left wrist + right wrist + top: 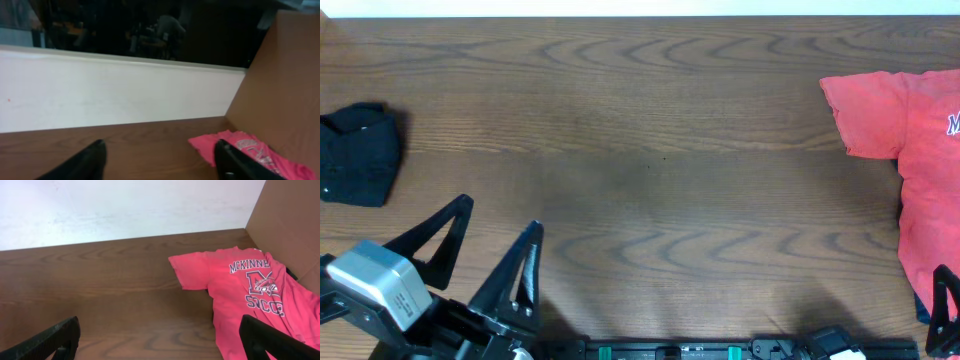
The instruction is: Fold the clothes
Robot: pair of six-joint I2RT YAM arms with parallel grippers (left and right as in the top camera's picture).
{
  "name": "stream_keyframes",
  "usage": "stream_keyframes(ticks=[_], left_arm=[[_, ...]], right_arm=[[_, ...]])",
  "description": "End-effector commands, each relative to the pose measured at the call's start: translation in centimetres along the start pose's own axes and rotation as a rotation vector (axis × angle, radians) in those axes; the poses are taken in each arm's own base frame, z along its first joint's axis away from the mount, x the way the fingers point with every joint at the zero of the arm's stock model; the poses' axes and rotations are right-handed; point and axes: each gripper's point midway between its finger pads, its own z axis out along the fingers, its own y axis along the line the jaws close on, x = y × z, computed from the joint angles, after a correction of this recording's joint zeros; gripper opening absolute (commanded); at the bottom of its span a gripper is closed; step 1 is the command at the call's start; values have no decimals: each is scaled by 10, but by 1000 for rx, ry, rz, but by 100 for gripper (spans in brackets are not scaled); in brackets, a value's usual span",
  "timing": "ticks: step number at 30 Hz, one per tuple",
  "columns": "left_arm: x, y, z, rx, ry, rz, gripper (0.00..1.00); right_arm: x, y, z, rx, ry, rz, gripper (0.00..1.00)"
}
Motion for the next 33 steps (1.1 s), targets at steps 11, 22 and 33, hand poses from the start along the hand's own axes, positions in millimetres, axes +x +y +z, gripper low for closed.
stream_keyframes(ticks=[11,22,33], left_arm=[[24,5,-3,41,108,-124,98],[48,26,-14,-25,215,-9,98],[45,46,-16,-96,229,465,98]], right_arm=[[0,-2,0,6,-1,11,99],[0,-2,0,6,-1,11,99],[0,-2,0,6,-1,11,99]])
